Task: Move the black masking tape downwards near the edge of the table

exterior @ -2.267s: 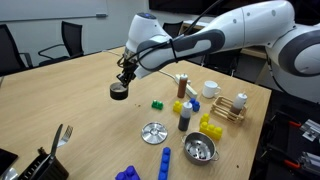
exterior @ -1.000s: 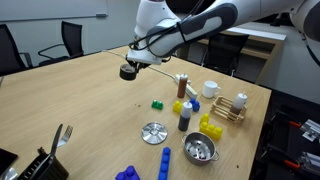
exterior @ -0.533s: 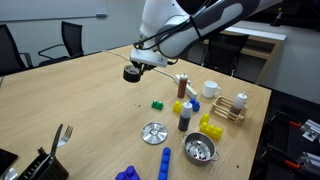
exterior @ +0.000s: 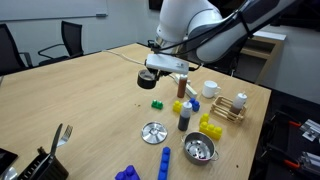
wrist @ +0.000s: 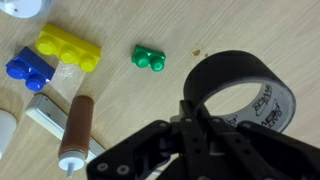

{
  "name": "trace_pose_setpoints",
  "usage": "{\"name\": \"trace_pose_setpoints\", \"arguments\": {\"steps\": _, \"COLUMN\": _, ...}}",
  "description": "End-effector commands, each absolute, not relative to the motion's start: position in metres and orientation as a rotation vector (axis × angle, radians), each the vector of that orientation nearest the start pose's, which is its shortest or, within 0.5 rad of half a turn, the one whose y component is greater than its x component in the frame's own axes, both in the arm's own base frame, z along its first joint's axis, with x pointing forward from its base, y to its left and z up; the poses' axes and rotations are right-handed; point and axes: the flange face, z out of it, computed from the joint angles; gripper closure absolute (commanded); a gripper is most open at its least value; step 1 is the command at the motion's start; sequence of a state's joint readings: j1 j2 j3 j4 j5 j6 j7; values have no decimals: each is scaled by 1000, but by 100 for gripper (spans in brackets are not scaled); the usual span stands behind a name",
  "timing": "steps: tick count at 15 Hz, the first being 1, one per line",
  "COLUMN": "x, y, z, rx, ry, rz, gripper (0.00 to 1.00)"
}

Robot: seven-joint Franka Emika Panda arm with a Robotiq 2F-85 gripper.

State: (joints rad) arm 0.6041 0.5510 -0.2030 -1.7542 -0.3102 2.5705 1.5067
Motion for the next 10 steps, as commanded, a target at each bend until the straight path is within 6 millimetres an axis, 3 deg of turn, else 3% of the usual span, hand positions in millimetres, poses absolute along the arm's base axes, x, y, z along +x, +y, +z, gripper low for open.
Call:
{"name": "trace_pose_setpoints", "arguments": {"steps": 1, "x": 627, "y": 289, "z": 289, "rx": -2785, "ry": 1213, "rz": -614, "gripper": 93}}
{"name": "trace_pose_setpoints", "arguments": {"steps": 10, "x": 633, "y": 287, "z": 284, "rx": -2784, "ry": 1221, "rz": -616, "gripper": 93}}
